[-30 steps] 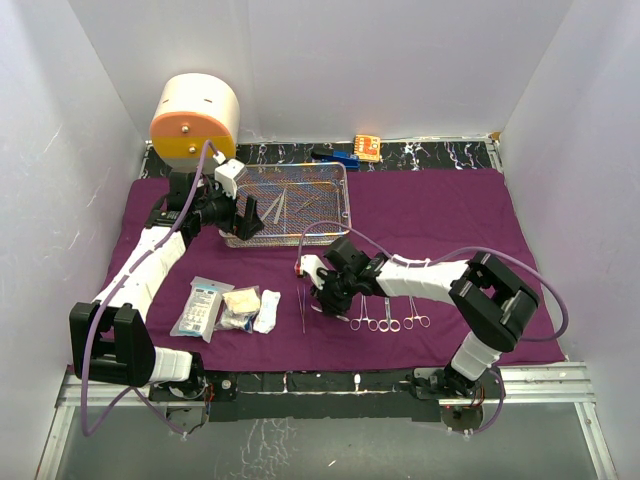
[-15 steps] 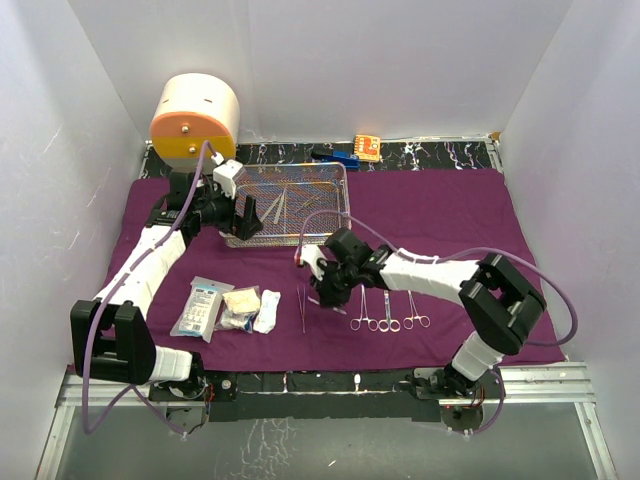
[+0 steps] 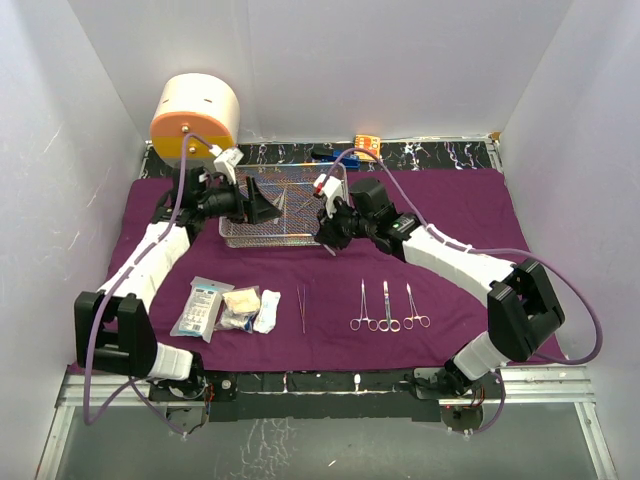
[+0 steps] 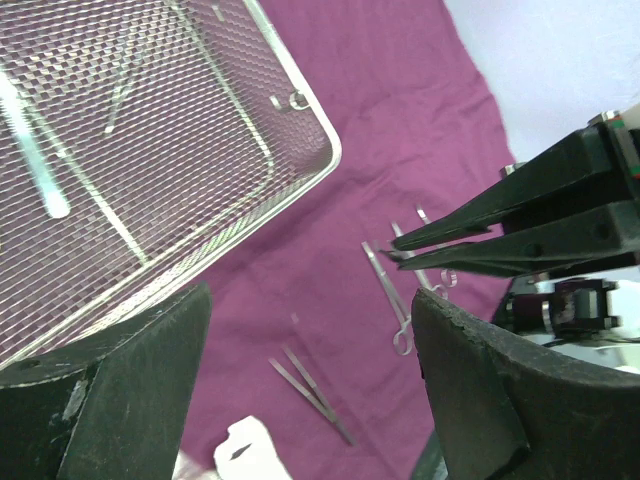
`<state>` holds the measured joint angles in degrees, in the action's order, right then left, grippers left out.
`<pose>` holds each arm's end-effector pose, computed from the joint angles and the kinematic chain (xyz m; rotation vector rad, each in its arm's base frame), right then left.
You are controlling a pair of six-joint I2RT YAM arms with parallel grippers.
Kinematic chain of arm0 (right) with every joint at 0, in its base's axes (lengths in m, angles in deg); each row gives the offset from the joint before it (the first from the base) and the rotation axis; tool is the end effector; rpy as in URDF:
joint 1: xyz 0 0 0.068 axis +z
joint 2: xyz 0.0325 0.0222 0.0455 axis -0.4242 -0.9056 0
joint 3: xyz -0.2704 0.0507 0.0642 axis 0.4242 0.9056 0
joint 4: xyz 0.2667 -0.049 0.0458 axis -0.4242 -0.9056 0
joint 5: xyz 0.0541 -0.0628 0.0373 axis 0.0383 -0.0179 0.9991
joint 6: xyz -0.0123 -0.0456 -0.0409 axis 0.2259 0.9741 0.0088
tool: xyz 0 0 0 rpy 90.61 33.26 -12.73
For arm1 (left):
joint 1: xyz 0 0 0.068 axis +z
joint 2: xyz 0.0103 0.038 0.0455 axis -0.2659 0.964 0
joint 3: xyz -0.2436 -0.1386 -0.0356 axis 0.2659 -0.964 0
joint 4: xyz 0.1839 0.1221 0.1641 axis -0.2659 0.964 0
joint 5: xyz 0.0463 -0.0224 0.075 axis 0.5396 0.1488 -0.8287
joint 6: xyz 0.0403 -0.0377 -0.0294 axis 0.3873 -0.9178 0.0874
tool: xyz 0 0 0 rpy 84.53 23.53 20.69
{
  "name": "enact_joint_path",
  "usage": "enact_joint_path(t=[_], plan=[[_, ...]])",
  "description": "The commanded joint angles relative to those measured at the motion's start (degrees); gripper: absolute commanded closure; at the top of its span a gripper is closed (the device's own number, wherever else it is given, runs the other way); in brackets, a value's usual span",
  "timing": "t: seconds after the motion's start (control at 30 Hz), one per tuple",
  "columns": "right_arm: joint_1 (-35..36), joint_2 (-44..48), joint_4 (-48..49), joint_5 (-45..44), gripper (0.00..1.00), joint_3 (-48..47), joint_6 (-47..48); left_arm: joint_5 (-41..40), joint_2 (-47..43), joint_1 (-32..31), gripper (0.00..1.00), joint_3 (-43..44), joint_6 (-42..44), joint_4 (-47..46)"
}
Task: Open and lay out the surgical kit
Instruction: Place the medical item in the surgical kit.
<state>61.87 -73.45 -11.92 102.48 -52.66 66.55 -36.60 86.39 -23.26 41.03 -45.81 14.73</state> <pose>0.2790 0.2331 0.2693 -1.0610 1.9506 0.7539 0.3210 -0.0779 0.3010 0.4093 1.9863 -1.0124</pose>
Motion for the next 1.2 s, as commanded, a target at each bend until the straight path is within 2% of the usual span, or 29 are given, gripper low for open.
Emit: enact_joint_path(t=[0.0, 0.2, 0.57, 0.9, 1.17], plan=[[0.4, 1.5, 4.8, -9.2, 1.00, -4.3, -2.5, 2.7, 4.3, -4.6, 0.22, 5.2, -12.5, -4.1], [0.4, 0.6, 3.9, -11.5, 1.00, -6.6, -4.2, 2.9, 9.8, -7.5, 0.23, 6.0, -20.6, -10.5], [1.0, -0.5, 3.2, -11.7, 1.00, -7.6, -4.7, 4.3, 14.6, -10.8, 0.31, 5.9, -24.9, -19.2], [1.6, -1.3, 3.1, -12.0, 1.00, -7.9, -4.9, 4.6, 17.1, -11.9, 0.61, 8.1, -25.4, -18.4], [1.6, -1.1, 3.2, -12.3, 1.00, -7.5, -5.0, 4.0, 17.0, -12.1, 0.75, 8.1, -24.5, -17.4]])
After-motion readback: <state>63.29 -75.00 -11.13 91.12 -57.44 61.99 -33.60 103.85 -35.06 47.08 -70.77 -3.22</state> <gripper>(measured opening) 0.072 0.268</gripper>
